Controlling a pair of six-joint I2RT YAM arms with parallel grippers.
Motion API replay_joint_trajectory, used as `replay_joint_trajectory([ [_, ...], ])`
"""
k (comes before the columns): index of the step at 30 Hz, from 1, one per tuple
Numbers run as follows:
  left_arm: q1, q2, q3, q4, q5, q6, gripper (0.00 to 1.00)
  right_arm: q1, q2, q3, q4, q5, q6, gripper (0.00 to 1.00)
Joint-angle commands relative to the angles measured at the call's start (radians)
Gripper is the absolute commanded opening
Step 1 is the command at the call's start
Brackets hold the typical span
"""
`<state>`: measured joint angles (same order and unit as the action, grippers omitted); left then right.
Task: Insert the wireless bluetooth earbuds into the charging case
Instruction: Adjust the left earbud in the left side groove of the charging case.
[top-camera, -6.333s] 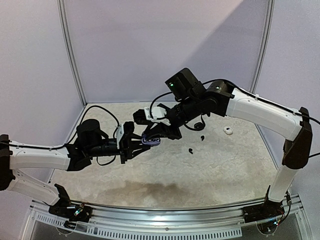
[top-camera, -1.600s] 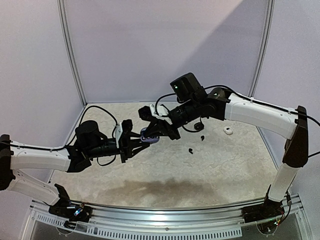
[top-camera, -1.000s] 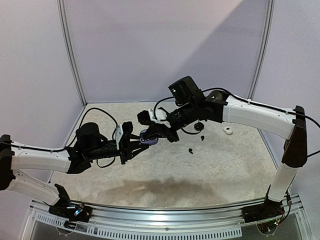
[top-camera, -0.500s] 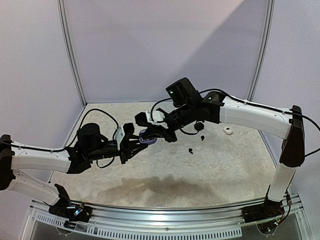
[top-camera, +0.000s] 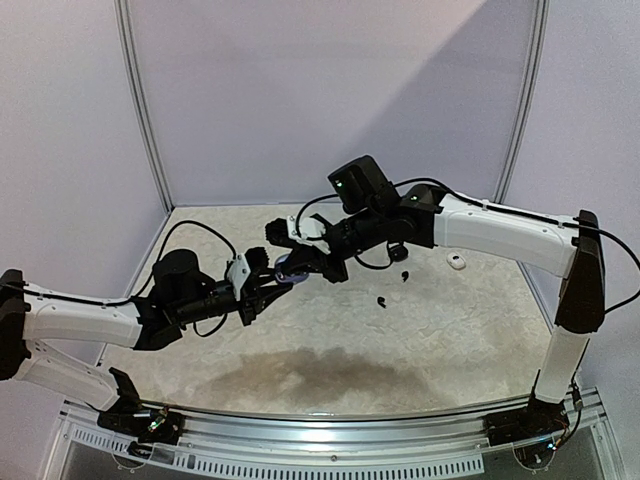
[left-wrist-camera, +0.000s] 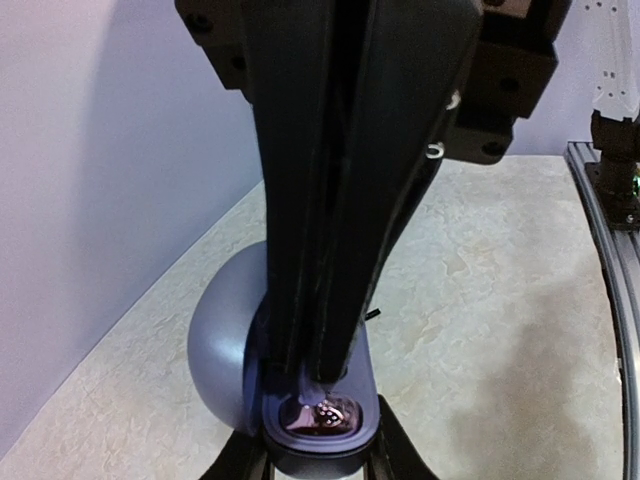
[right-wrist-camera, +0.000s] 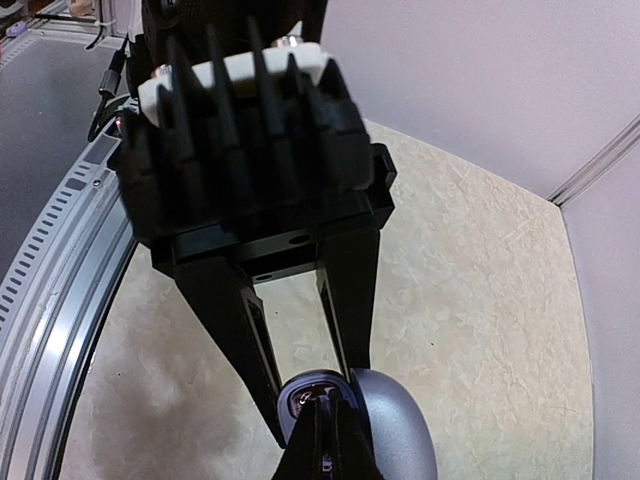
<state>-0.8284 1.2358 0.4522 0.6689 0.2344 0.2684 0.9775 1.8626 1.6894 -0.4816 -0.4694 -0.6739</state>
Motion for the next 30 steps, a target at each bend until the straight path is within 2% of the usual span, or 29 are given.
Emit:
replay_joint_trajectory([
  [1, -0.038, -0.018, 0.019, 0.209, 0.077, 0.0, 0.0, -0.001, 0.054, -0.031, -0.021, 0.042, 0.004, 0.01],
  [9, -0.038, -0.027, 0.016, 0.174, 0.06, -0.06, 0.0, -0.003, 0.029, -0.045, 0.009, 0.039, 0.018, 0.08],
  [17, -0.038, -0.04, 0.016, 0.135, 0.064, -0.059, 0.0, -0.014, -0.019, -0.062, 0.027, 0.055, 0.027, 0.12],
  [24, -0.037, -0.044, 0.017, 0.095, 0.063, -0.118, 0.0, -0.013, -0.064, -0.048, 0.028, 0.046, 0.022, 0.2],
  [30, -0.035, -0.047, 0.018, 0.074, 0.072, -0.143, 0.0, -0.015, -0.097, -0.04, 0.002, 0.031, 0.002, 0.22],
])
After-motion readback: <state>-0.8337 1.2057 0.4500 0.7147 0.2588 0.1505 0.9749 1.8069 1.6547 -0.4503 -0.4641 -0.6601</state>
